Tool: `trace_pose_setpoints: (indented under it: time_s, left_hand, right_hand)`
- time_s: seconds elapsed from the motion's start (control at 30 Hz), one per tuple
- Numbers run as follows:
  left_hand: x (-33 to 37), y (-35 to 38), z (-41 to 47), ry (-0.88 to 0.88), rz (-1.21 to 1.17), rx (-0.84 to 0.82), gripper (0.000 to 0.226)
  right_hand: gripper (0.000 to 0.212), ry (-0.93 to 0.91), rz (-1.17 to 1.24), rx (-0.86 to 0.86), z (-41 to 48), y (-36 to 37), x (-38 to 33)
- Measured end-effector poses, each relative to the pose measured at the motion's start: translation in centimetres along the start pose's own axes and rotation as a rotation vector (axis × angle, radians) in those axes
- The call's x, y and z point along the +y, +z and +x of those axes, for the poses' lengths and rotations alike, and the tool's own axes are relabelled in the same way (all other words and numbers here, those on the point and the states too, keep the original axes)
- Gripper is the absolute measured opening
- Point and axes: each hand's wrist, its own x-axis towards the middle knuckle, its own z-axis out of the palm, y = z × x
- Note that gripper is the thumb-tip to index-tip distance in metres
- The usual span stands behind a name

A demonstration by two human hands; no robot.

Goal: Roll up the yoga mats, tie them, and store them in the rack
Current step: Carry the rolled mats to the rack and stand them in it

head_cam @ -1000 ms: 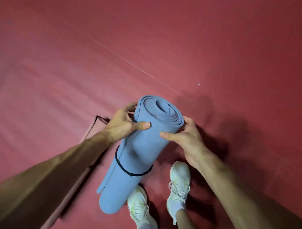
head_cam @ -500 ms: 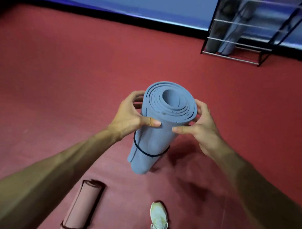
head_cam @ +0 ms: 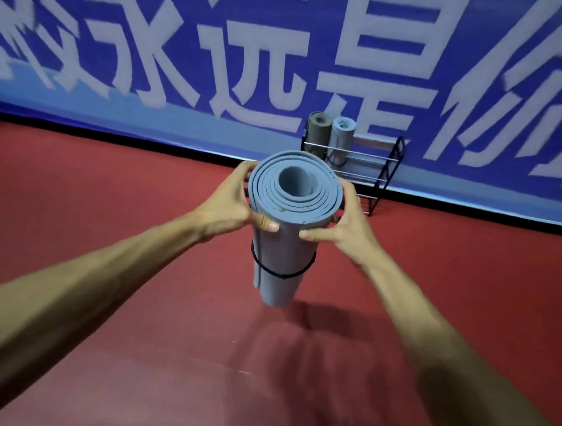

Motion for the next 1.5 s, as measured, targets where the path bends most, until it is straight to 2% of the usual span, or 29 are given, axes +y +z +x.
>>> trace_pose_setpoints:
  time_s: [0.2,0.27,0.4,0.53,0.63,0.73,0.9,1.13,1.23,1.37,1.43,1.5]
  left_hand:
    - [3.0,-3.2,4.3,0.052,-0.129,-0.060,0.096]
    - [3.1,-4.5,6.1,0.077,-0.185,-0.080,0.097]
    - [3.6,-6.9,10.7,0.139,-0.210,-0.160,0.078]
    - [4.4,-8.5,15.4,0.119,-0.178,-0.100,0.077]
    - [5.1,-9.0,19.3,0.127,-0.132,-0.144,0.071]
    - [5.9,-8.3,23.0,0.159,-0.103,-0.172,0.076]
    - [6.8,-6.6,30.4,0.180,-0.035,-0.238,0.062]
    - [8.7,-2.1,44.0,0.153,0.029,-0.285,0.065]
    - [9.7,0.2,49.6,0.109,0.060,-0.283,0.069]
    - [9.9,2.3,55.7,0.082,0.049,-0.237,0.075]
    - [10.1,3.2,58.5,0.088,0.061,-0.247,0.085]
    - [10.1,4.0,61.6,0.109,0.062,-0.275,0.082]
  right_hand:
    - [0.107,-0.107,-0.065,0.071,4.5,-1.5,-5.3]
    - [0.107,-0.084,-0.106,0.069,6.5,-0.9,-6.3]
    - [0.092,-0.043,-0.135,0.061,11.3,-1.3,-8.4]
    - [0.084,0.004,-0.156,0.075,15.4,-2.2,-9.4]
    - [0.082,0.012,-0.150,0.147,18.0,-2.9,-8.8]
    - [0.089,0.029,-0.134,0.184,20.5,-4.7,-7.7]
    - [0.088,0.026,-0.171,0.211,25.6,-8.6,-5.1]
    - [0.086,-0.022,-0.117,0.267,35.1,-17.5,-0.4]
    - [0.077,-0.009,-0.100,0.265,39.1,-21.4,1.1]
    - [0.078,-0.003,-0.110,0.187,44.4,-25.8,2.2]
    - [0.080,0.010,-0.131,0.183,46.7,-27.6,2.9]
    - [0.077,0.010,-0.151,0.179,48.9,-29.3,3.6]
